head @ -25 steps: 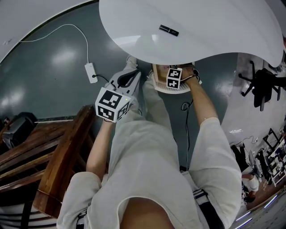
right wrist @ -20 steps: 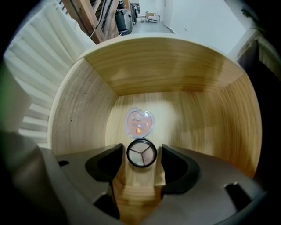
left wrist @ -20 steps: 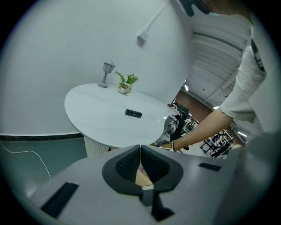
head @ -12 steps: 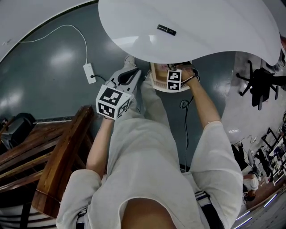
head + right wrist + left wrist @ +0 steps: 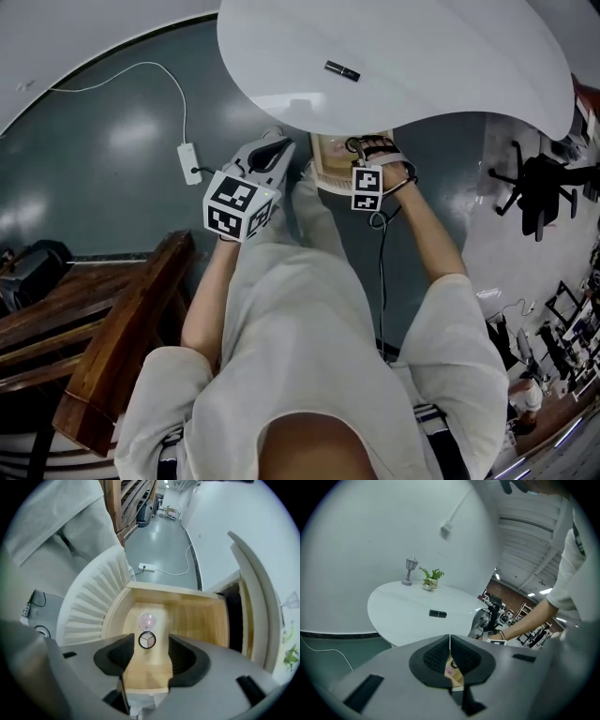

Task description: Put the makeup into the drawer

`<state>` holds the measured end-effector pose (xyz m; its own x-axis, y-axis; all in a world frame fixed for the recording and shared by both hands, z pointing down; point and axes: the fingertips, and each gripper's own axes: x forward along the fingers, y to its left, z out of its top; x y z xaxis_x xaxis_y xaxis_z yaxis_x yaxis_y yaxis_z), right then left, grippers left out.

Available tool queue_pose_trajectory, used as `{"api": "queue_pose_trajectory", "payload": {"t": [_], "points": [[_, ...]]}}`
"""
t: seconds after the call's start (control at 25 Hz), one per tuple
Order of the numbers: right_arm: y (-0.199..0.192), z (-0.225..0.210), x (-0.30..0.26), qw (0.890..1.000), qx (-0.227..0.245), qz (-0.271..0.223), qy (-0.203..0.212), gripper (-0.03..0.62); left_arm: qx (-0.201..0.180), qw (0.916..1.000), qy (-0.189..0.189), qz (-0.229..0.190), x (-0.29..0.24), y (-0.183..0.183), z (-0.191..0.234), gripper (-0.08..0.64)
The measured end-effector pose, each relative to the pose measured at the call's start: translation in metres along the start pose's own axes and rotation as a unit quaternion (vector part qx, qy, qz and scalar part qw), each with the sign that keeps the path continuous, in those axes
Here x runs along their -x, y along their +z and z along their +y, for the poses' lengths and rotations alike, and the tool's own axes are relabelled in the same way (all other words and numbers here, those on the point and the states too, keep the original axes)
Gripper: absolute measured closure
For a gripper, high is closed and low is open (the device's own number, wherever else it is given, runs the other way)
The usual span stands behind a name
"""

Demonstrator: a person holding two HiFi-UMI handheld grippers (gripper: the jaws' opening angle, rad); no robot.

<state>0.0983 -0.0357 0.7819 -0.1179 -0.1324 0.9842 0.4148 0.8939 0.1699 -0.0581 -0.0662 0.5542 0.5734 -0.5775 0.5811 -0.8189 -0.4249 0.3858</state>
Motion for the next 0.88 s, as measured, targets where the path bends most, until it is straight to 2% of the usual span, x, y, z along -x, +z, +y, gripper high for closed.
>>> {"api": "queue_pose_trajectory", "payload": {"t": [0.12,0.36,0.44,0.52,0.6,0.72,0.88], "points": [[0.005,0.002,0.021,1.0,-0.007,-0.008,-0.017,0.368,-0.003,1.0,0.003,-0.008,0.007,0.005,-0.005,0.546],[0.01,-0.006,0.062,0.995,-0.072,-0.048,-0.05,0.37,-0.013,0.9997,0.005,-0.022,0.005,0.017,-0.016,0.546],[0.015,-0.01,0.078,0.99,-0.109,-0.076,-0.05,0.373,-0.015,0.9996,0.005,-0.025,0.004,0.021,-0.021,0.546],[0.022,-0.018,0.094,0.978,-0.166,-0.116,-0.047,0.376,-0.016,0.9995,0.005,-0.027,0.005,0.023,-0.023,0.546],[0.029,-0.033,0.112,0.955,-0.24,-0.167,-0.042,0.376,-0.017,0.9994,0.005,-0.029,0.005,0.024,-0.025,0.546],[0.036,-0.06,0.139,0.906,-0.343,-0.248,-0.03,0.382,-0.016,0.9994,0.006,-0.031,0.004,0.026,-0.028,0.546],[0.035,-0.098,0.161,0.845,-0.425,-0.324,-0.031,0.38,-0.014,0.9992,0.009,-0.036,0.006,0.029,-0.027,0.546]]}}
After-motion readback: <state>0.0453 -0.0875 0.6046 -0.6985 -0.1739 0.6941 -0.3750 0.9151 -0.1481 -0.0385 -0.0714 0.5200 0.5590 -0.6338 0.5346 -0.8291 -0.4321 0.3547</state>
